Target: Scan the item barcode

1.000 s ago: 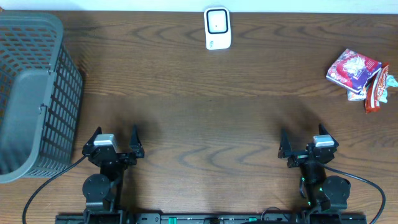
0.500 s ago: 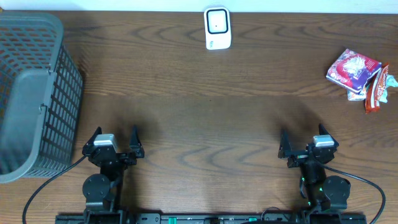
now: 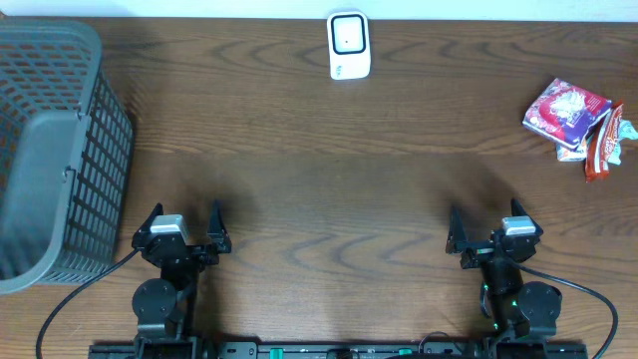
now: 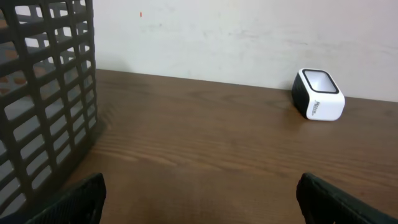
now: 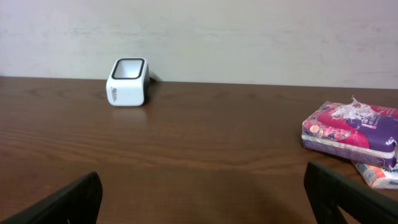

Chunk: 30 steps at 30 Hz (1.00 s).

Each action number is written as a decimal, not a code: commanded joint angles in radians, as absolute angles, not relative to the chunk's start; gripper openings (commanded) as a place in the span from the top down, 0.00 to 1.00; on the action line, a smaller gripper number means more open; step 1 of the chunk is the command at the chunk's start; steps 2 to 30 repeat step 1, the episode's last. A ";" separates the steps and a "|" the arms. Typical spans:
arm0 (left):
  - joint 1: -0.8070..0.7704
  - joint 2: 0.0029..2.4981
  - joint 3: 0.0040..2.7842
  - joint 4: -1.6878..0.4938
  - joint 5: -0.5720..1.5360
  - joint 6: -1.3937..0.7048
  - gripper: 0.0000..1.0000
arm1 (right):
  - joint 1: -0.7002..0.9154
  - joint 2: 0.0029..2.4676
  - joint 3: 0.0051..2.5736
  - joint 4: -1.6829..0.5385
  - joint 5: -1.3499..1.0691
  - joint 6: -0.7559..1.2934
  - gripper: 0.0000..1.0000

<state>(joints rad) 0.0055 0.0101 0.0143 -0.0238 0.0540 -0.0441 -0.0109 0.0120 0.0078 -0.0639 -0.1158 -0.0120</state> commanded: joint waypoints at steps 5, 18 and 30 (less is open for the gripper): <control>0.009 0.004 0.004 -0.070 0.041 -0.027 0.02 | -0.023 0.006 0.006 -0.067 -0.110 -0.024 0.01; 0.009 0.004 0.004 -0.070 0.041 -0.027 0.02 | -0.023 0.006 0.006 -0.067 -0.110 -0.024 0.01; 0.009 0.004 0.004 -0.070 0.041 -0.027 0.02 | -0.023 0.006 0.006 -0.067 -0.110 -0.024 0.01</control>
